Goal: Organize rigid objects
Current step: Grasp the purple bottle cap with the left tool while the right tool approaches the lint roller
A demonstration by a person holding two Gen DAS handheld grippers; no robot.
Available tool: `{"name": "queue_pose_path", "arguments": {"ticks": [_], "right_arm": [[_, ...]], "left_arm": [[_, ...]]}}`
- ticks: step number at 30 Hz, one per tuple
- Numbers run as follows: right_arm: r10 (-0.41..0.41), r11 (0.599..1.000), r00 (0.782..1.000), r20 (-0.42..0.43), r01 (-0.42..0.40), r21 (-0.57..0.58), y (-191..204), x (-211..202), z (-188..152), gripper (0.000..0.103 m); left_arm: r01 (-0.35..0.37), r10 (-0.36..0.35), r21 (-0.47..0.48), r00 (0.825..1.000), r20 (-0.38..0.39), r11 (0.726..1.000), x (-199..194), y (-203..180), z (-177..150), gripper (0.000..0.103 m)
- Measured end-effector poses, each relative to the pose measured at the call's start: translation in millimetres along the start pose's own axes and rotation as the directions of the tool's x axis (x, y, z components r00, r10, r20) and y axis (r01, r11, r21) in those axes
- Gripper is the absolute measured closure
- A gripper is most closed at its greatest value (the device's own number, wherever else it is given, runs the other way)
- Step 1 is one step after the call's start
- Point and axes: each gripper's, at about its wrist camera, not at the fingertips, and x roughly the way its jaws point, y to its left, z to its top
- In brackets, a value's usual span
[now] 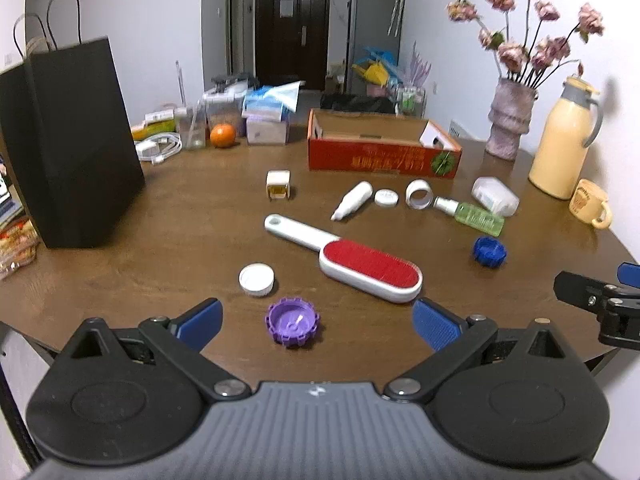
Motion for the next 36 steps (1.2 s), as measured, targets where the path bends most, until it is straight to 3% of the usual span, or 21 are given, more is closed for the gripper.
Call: {"name": "queue_pose_path", "arguments": {"ticks": [11, 32, 36], "right_arm": [[0.02, 1.0, 0.998, -0.061, -0.02, -0.006, 8.0, 45.6, -12.3, 0.0], [0.076, 0.994, 0.995, -0.06, -0.08, -0.068, 18.9, 117.5, -23.4, 0.0], [0.082, 0.993, 0.995, -0.063, -0.087, -0.085, 23.3, 127.2, -24.2, 0.0]], "left_arm": [[0.001, -0.002, -0.013, 0.998, -0.056, 1.0, 49.8, 13.2, -11.1, 0.0], [-0.059, 0.053, -0.036, 0.986, -0.156, 0.998, 141.2, 26.9, -32.7, 0.0], [-0.07, 0.066, -0.025, 0.987, -0.146, 0.997, 149.5, 26.2, -34.8, 0.0]]}}
